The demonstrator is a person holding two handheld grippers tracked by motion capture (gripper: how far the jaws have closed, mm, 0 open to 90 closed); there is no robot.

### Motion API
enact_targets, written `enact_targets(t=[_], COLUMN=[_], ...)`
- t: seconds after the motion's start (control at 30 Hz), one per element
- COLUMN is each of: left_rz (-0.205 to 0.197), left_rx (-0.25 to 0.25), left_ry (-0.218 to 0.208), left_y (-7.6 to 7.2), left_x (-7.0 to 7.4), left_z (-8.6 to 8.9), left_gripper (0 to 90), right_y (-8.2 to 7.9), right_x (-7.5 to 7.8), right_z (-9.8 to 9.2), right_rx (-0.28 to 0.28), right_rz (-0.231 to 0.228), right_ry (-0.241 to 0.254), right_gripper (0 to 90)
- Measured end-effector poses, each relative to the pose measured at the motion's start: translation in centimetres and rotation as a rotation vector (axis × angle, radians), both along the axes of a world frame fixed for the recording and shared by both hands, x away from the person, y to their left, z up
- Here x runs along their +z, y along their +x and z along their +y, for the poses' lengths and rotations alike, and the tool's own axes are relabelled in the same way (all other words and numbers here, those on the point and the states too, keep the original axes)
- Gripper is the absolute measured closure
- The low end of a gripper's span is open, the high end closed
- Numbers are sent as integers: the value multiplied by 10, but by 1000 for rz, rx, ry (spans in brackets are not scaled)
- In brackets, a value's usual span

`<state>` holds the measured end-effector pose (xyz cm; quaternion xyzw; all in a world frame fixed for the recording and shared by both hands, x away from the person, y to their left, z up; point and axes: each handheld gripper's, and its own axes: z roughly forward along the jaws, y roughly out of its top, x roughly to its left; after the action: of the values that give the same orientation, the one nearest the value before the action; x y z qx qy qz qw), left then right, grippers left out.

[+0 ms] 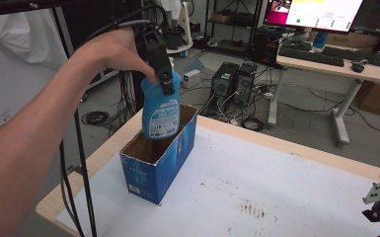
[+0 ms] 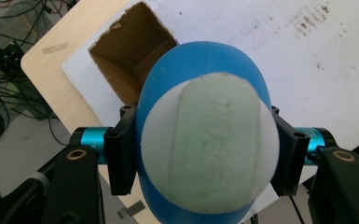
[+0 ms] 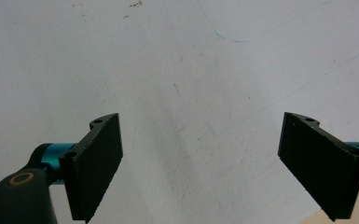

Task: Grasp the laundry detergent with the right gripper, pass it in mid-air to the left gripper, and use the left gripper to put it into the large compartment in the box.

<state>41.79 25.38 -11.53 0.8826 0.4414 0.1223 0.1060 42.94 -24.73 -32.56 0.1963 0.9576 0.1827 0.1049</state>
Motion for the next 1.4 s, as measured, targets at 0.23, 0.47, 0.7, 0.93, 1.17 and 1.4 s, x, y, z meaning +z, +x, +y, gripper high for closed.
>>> enact_targets(t=[0.23,0.47,0.7,0.93,1.17,1.4], left_rz=[21,43,51,80,93,112], left_rx=[7,-60,-144,-280,-369,-392], left_ry=[-2,-14,-15,0,14,35], left_y=[1,1,2,3,4,6], left_x=[-16,-55,-84,-112,-130,-151], left_z=[5,13,16,23,24,25], left_gripper=[381,381,380,380,380,379], right_y=[-1,-3,-4,-4,-4,-4], right_x=[-1,-5,-8,-11,-15,-18], right_z=[1,4,7,7,7,7], right_rx=[-3,5,7,7,6,0], right_rz=[-3,-12,-16,-17,-12,-7], right_ry=[-9,-26,-42,-49,-53,-61], right_gripper=[130,130,130,130,130,130])
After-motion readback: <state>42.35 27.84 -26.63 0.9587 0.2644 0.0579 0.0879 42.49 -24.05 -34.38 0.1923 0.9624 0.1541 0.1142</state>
